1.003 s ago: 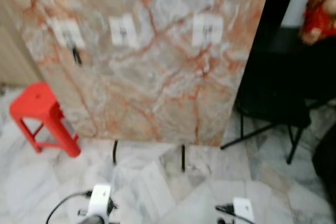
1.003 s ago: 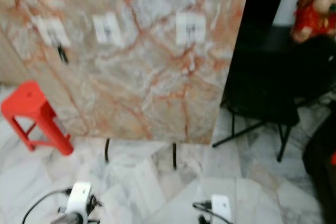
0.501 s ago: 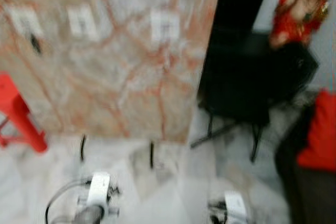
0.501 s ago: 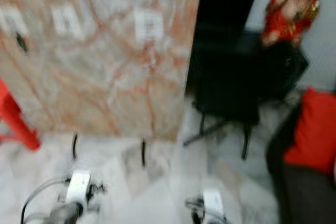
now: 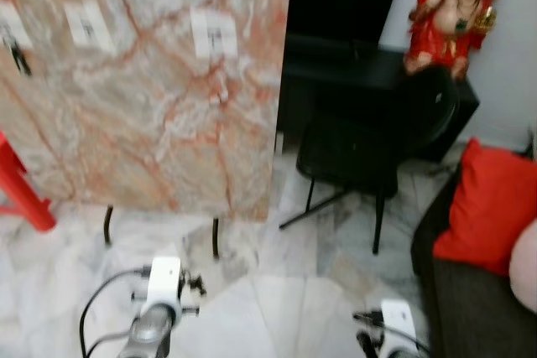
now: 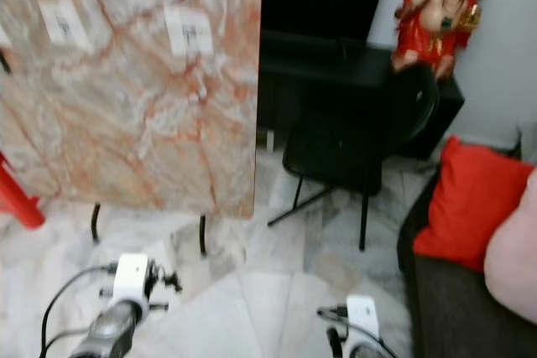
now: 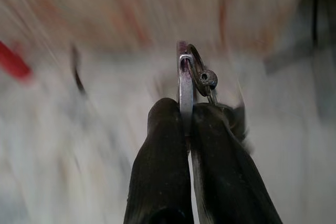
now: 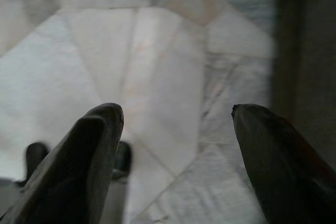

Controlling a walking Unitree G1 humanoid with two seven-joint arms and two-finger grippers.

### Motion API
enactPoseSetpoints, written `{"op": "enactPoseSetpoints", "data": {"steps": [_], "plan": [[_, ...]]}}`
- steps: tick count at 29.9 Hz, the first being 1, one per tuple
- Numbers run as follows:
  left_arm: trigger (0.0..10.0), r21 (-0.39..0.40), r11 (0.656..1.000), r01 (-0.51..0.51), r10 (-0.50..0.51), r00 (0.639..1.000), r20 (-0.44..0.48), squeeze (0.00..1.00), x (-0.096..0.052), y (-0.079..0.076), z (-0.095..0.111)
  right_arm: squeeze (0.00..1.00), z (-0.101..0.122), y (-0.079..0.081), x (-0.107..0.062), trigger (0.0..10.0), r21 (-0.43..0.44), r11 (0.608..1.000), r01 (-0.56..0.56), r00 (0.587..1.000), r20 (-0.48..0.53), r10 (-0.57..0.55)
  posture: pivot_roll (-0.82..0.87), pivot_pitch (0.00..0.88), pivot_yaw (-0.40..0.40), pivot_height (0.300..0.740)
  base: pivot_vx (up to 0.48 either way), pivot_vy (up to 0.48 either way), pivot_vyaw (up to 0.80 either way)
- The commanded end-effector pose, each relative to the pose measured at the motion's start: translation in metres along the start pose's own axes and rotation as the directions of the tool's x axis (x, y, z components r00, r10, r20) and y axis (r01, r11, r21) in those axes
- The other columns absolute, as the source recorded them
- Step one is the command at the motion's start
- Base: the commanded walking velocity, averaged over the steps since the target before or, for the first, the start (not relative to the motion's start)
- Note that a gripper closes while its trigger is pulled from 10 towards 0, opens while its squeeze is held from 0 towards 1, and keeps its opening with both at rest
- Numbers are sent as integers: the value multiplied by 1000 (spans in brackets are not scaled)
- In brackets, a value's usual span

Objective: Hang keys on a hook

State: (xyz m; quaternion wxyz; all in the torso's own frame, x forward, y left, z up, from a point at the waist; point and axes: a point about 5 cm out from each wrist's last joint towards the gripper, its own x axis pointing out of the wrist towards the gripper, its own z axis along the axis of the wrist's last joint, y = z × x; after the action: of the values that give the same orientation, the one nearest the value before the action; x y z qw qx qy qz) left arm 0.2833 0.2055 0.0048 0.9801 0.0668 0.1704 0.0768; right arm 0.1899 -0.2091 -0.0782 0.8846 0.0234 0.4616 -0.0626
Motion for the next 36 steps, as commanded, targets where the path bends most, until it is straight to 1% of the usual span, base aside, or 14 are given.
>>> {"op": "enactPoseSetpoints", "data": {"steps": [1,2,4,5,7,9,10,13,14,16,17,22,25,36], "plan": [[10000,-18,999,-46,47,996,71,0,3,3,15,0,-1,-6,-1,10000,0,1000,14,1000,-6,-14,2,0,-77,723,0,0,0],[10000,-21,998,-57,59,994,89,0,4,3,19,0,-2,-7,-1,10000,-14,1000,12,1000,-9,-12,2,0,-77,723,0,0,0],[10000,45,993,-110,97,967,235,0,5,7,46,0,-6,-10,-2,10000,-3,1000,22,1000,-14,-22,-3,0,-78,723,0,0,0],[10000,54,990,-134,115,957,267,0,5,8,52,0,-7,-11,-2,10000,-1,1000,23,1000,-15,-23,-2,0,-78,723,0,0,0],[10000,52,988,-143,124,953,277,0,5,9,54,0,-7,-11,-2,10000,-2,1000,23,1000,-15,-23,0,0,-77,723,0,0,0],[10000,54,981,-187,158,927,339,0,4,11,67,0,-8,-11,-2,10000,1,1000,24,1000,-16,-24,0,0,-77,723,0,0,0],[10000,54,981,-187,158,927,339,0,4,11,67,0,-8,-11,-2,10000,1,1000,24,1000,-16,-24,0,0,-77,723,0,0,0],[10000,36,968,-247,210,885,415,0,2,10,85,0,-9,-7,-2,10000,9,1000,15,1000,-13,-15,5,0,-76,723,0,0,0],[10000,36,968,-247,210,885,415,0,2,10,85,0,-9,-7,-2,10000,9,1000,15,1000,-13,-15,5,0,-76,723,0,0,0],[10000,10,963,-270,237,864,444,0,1,11,94,0,-8,-4,-2,10000,8,1000,8,1000,-8,-8,4,0,-75,723,0,0,0],[10000,2,958,-288,252,843,476,0,-2,11,102,0,-7,-2,-1,10000,8,1000,5,1000,-2,-5,6,0,-74,723,0,0,0],[10000,-9,948,-319,279,815,508,0,-5,12,111,0,-6,-2,-1,10000,6,1000,8,1000,0,-8,7,0,-72,723,0,0,0],[10000,-4,945,-326,282,812,510,0,-5,11,111,0,-6,-2,-1,10000,9,1000,10,1000,-1,-10,7,0,-69,723,0,0,0],[10000,21,938,-347,286,804,521,0,-7,12,116,0,-7,2,-1,10000,-7,1000,-5,1000,-4,5,8,0,-67,723,271,-357,0]]}}
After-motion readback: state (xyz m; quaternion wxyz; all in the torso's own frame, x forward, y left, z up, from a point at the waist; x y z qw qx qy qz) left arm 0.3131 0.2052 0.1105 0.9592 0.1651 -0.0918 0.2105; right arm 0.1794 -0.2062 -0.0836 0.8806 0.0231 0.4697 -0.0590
